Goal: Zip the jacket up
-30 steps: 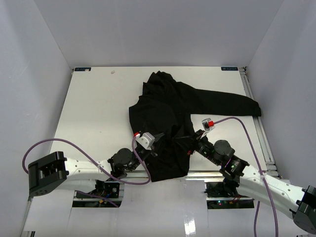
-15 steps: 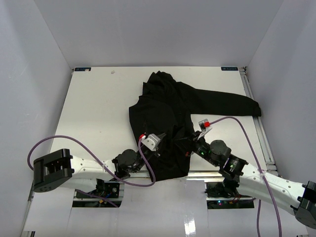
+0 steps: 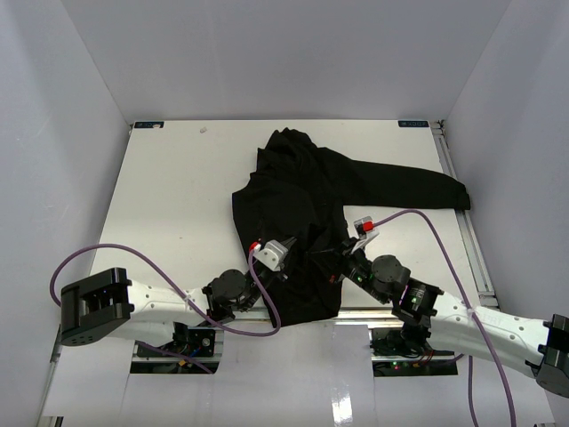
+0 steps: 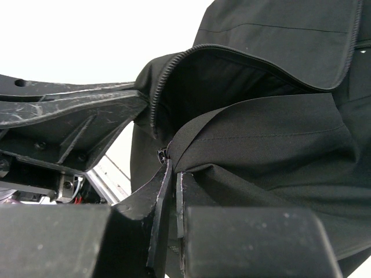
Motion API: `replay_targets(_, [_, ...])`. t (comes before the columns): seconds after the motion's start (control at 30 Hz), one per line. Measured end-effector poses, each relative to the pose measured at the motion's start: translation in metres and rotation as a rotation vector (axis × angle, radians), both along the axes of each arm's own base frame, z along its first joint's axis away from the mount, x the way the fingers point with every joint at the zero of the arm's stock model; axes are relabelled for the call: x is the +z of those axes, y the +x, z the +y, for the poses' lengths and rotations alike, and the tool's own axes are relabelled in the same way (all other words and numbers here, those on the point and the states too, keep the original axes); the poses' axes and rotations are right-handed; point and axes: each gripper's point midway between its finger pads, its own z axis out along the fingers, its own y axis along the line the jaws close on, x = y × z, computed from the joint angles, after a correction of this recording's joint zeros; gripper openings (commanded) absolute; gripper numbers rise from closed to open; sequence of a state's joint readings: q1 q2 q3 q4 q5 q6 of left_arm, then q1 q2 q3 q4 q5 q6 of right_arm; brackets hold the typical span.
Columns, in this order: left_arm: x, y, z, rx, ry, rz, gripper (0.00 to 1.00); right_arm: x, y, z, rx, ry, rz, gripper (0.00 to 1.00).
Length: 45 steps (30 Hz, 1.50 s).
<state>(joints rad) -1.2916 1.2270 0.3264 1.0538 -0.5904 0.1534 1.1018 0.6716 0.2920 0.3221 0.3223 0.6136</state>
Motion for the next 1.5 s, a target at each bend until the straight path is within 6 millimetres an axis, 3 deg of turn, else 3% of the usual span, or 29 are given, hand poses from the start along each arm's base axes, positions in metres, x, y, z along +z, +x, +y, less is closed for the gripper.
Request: replay_targets(1.5, [-0.006,-0.002,-0.003,0.0,0.028,-0.01,0.0,0.011,0.005,-0.004,-0.053,0.016,-0.016,0.08])
